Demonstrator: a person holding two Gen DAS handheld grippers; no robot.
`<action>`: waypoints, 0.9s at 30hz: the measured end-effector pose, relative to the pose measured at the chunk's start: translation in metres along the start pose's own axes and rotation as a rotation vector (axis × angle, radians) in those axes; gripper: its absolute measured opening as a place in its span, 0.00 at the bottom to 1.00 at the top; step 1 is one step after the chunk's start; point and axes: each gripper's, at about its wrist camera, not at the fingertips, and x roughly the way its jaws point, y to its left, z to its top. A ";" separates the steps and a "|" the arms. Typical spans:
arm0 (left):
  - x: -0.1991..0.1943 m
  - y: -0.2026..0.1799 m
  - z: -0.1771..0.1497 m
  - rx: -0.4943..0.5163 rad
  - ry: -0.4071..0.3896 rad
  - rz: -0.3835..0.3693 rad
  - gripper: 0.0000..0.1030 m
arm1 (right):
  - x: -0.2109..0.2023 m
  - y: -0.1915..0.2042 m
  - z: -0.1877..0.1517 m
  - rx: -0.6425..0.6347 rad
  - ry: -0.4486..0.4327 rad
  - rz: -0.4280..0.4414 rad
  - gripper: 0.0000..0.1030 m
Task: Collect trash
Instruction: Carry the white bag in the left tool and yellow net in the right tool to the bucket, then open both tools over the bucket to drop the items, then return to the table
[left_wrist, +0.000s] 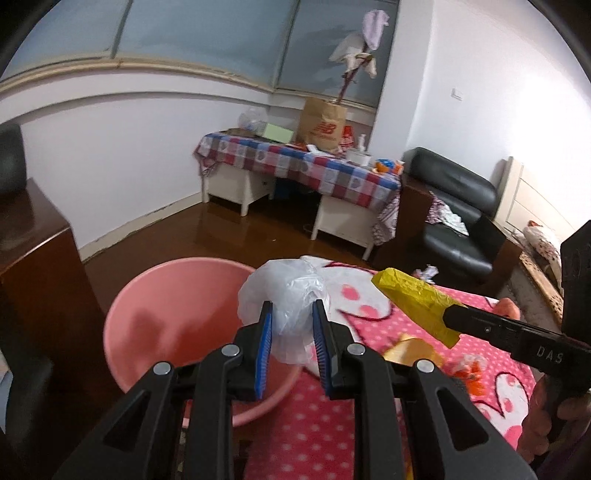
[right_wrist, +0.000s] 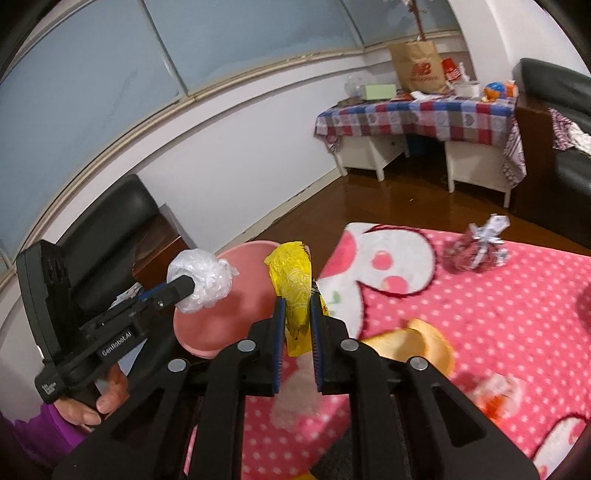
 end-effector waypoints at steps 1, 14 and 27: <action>0.001 0.006 -0.001 -0.012 0.003 0.007 0.20 | 0.006 0.002 0.002 0.001 0.010 0.006 0.13; 0.026 0.066 -0.015 -0.108 0.060 0.082 0.21 | 0.082 0.034 0.014 0.026 0.138 0.077 0.13; 0.020 0.092 -0.024 -0.170 0.068 0.107 0.44 | 0.122 0.044 0.015 0.083 0.211 0.126 0.33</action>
